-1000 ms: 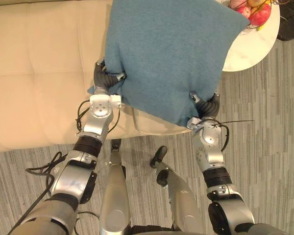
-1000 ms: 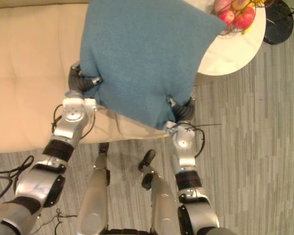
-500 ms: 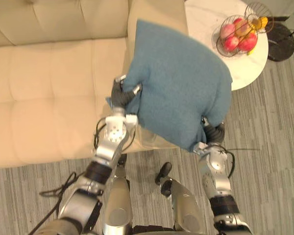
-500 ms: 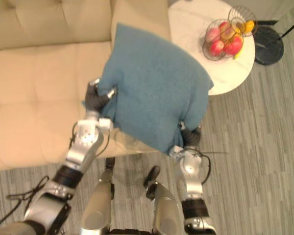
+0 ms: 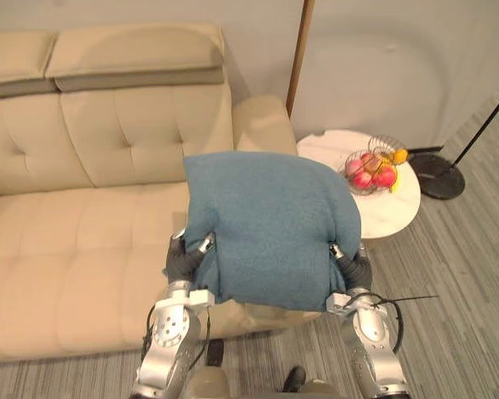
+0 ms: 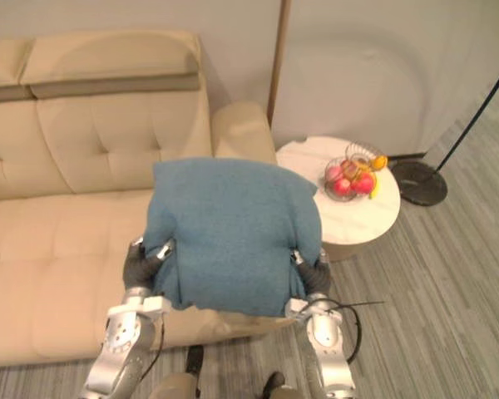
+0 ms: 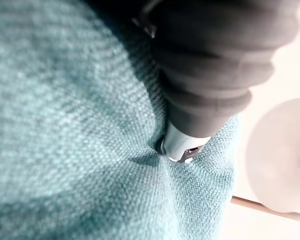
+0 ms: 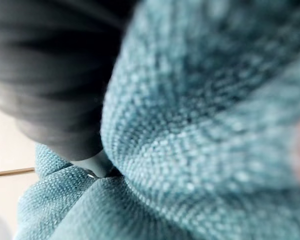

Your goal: Pick up cushions and gather them together orderly.

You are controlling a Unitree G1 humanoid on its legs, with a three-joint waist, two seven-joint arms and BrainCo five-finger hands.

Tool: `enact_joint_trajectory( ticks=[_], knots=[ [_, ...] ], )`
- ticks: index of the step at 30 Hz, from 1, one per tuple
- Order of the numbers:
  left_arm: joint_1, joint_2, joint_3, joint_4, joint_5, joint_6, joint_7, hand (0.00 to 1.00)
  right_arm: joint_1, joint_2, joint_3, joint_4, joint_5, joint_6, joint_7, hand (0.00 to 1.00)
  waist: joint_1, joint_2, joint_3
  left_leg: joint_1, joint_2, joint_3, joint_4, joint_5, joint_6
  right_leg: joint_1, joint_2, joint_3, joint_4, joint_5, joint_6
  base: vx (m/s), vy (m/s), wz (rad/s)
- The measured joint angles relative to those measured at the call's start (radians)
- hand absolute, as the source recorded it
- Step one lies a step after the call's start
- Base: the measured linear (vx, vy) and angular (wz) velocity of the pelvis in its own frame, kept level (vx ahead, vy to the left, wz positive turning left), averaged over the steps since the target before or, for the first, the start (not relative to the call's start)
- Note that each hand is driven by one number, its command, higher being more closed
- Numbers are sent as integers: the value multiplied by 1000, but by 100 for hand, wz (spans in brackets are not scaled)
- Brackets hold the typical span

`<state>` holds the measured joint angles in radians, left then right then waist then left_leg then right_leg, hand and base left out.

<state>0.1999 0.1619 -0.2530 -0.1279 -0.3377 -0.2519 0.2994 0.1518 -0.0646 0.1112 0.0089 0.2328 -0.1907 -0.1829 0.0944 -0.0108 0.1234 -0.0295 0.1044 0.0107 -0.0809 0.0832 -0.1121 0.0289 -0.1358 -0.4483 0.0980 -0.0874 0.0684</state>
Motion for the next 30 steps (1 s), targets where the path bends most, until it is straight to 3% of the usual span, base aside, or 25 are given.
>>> enact_joint_trajectory(
  ticks=[6, 11, 12, 13, 14, 17, 18, 20, 21, 22, 24, 27, 28, 29, 30],
  knots=[
    [44, 0, 0, 0, -3, -3, 0, 100, 1, -22, 21, -1, -36, 0, 5, 100, -8, 7, -25, 2, -7, -32, 15, -1, 2, 41, 5, -22, -33, 18, 0, -26, 0, 13],
    [46, -10, 0, -1, -20, -6, -6, 100, -2, -58, 28, -36, -39, -5, 6, 100, -13, 35, -41, -148, -22, -157, 96, 9, -2, 2, 1, -167, 8, -4, -6, -66, -36, 79],
    [47, -20, 0, -1, -20, -6, -6, 100, -6, -64, 27, -36, -39, -5, 3, 100, -9, 43, -43, -170, -21, -149, 98, 12, 10, -11, -4, -190, 28, -10, -8, -73, 7, 91],
    [47, -32, 0, 0, -21, -6, -6, 100, -10, -66, 24, -34, -42, -3, -6, 100, -5, 52, -42, -189, -2, -43, 102, -25, 98, -12, -22, -224, 41, -11, -10, -54, 47, 93],
    [46, -39, -2, 2, -28, -6, -7, 100, -12, -67, 22, -34, -50, -3, -19, 100, -9, 48, -42, -211, 26, 81, 152, -76, 152, -9, -50, -232, 47, -10, -11, -42, 75, 87],
    [51, -40, -2, 9, -53, -7, -15, 100, -38, -72, 17, -25, -76, 0, -26, 100, -6, 54, -39, -250, 124, 240, 365, -102, 146, -9, -99, -226, 87, -11, -9, 22, 178, 23],
    [53, -42, -2, 16, -60, -9, -21, 100, -40, -75, 16, -25, -76, 0, -26, 100, -9, 64, -46, -230, 176, 262, 434, -98, 145, 4, -117, -207, 91, -3, 12, 34, 230, -14],
    [53, -53, -2, 29, -76, -22, -33, 100, -47, -78, 11, -20, -76, 0, -26, 100, -19, 86, -62, -203, 160, 258, 397, -136, 65, 7, -135, -190, 76, 23, 55, 17, 327, -5],
    [46, -46, -2, 33, -88, -29, -44, 100, -53, -71, 8, -17, -77, 0, -26, 100, -44, 66, -68, -193, 112, 255, 337, -132, 27, 2, -166, -196, 47, 47, 79, 1, 360, 24],
    [35, -41, -3, 42, -99, -29, -53, 100, -52, -64, 0, -11, -78, 0, -26, 100, -55, 43, -69, -192, 76, 258, 293, -111, 21, -9, -192, -199, 30, 69, 73, -30, 347, 35],
    [20, -29, -10, 98, -122, -24, -73, 100, -45, -41, -30, 18, -88, 3, -18, 100, -58, 8, -68, -178, 10, 257, 242, -93, 43, -16, -240, -206, 32, 105, 55, -46, 319, 27],
    [20, -36, -33, 167, -129, -13, -95, 100, -10, -39, -59, 50, -113, 8, -13, 100, -59, 15, -55, -175, -27, 252, 282, -138, 83, -64, -338, -187, 223, 129, 32, -20, 269, 25],
    [22, -38, -35, 177, -129, -5, -106, 100, -7, -40, -66, 67, -113, 20, -13, 100, -58, 22, -32, -156, -41, 258, 285, -148, 98, -105, -387, -166, 342, 168, -45, -8, 271, 4],
    [31, -35, -38, 178, -129, 1, -108, 100, -7, -37, -69, 89, -112, 26, -12, 100, -64, 35, -13, -126, -48, 264, 270, -154, 109, -154, -404, -111, 428, 224, -135, -14, 270, -4],
    [39, -29, -37, 178, -129, 1, -109, 100, -6, -28, -68, 99, -112, 32, -9, 100, -65, 36, -7, -113, -43, 262, 263, -157, 113, -182, -395, -61, 464, 202, -114, -2, 214, -7]
  ],
)
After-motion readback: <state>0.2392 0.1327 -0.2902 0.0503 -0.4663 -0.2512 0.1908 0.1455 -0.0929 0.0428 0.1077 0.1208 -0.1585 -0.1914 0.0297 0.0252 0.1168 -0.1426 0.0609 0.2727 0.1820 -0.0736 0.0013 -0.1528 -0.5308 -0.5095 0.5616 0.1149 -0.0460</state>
